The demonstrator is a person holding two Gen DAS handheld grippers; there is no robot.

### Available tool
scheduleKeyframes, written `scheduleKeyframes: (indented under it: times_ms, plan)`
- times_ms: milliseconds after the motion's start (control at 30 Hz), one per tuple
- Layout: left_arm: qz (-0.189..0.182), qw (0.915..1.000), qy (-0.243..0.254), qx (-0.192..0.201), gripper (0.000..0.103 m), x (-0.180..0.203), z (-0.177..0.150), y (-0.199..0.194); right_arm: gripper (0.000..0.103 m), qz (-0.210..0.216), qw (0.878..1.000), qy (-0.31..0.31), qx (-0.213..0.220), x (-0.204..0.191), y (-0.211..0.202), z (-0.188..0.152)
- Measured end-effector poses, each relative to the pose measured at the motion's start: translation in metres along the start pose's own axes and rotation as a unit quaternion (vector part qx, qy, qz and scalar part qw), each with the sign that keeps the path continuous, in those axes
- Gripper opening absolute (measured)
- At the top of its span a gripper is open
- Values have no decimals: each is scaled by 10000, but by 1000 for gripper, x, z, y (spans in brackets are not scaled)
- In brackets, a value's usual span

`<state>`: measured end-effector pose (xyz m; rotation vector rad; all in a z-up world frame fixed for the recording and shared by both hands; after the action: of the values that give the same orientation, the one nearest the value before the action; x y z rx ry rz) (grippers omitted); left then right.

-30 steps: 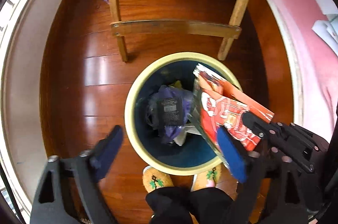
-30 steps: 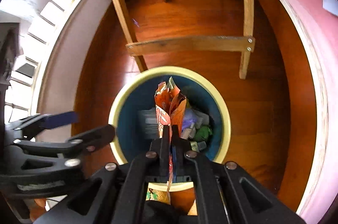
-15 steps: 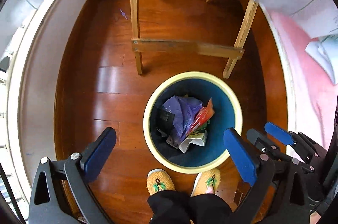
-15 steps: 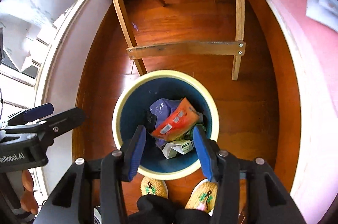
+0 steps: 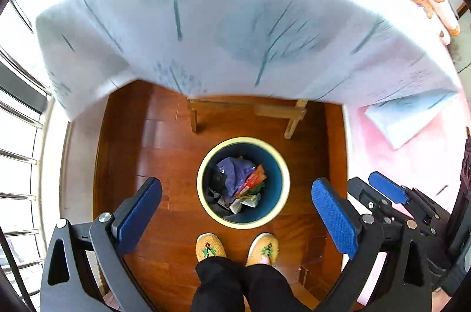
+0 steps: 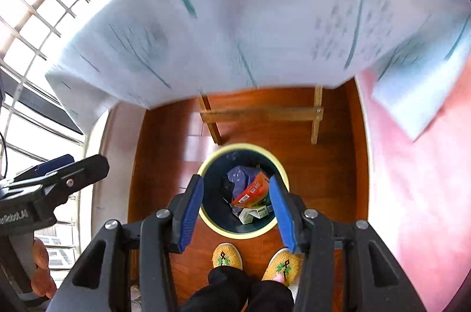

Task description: Collect trash

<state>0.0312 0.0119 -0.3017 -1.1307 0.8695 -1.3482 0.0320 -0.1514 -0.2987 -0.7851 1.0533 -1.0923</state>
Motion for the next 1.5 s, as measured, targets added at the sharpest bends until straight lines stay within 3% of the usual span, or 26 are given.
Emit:
scheduleKeyframes:
  times_ms: [333, 767, 1167, 1500]
  plan:
    - [78, 9987, 140, 477, 101, 33, 33, -123, 47, 198, 9988, -406, 190, -21, -103, 41]
    - [283, 9932, 227, 1104, 101, 53, 68, -227, 53, 311, 9935, -573, 936, -41, -211, 99]
    - [363, 9857, 681, 1501, 101, 65, 99, -264, 56, -120, 9895, -232, 1422, -59, -245, 126]
    - [263, 9853, 816, 1480, 101, 57, 106, -261, 56, -401, 9887, 2, 1442, -62, -243, 126]
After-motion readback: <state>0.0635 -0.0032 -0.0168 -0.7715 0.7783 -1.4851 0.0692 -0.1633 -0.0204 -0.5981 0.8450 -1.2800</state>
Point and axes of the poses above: each gripper's, at about its wrist camera, not at the fingertips, and y roughly the way its jaws point, x to its right, z to its top, the point moved 10 cm from there along y, roughly the way its jaws point, and after that the axes turned 1 degree about -y, right-handed, at the moved point
